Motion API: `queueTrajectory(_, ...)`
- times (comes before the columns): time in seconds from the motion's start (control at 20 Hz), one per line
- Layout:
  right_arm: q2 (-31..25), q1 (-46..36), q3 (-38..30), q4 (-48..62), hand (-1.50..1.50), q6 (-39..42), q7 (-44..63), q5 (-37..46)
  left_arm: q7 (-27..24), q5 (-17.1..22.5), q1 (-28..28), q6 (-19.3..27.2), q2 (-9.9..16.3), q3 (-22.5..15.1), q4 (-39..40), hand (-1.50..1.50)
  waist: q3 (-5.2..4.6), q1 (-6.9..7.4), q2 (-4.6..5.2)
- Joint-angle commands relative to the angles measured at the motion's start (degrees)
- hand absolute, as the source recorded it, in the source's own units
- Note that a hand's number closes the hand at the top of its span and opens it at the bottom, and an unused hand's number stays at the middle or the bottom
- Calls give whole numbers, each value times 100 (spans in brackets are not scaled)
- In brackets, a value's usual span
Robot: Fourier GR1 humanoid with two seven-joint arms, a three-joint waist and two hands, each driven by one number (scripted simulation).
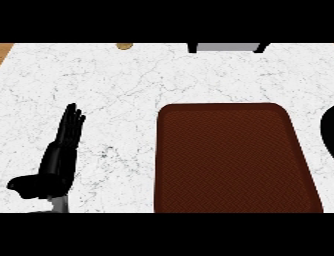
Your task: Pick the pear from the tray and place it in the pot
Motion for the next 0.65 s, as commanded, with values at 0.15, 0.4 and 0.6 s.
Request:
queueTrajectory(0.15, -250, 460, -15, 548, -150, -17, -621, -565, -90, -3, -98, -45, -50, 80, 163, 0, -1, -1, 0)
queueTrajectory(0.4, -719, 608, -395, 1087, -150, -73, -887, -922, -153, -130, -90, 30, -74, 63, 235, 0, 0, -5, 1)
queueTrajectory(0.6, -1227, 998, -660, 1790, -150, 236, -1213, -1156, -140, 250, -75, -337, 140, 323, 222, 0, 4, -17, 3)
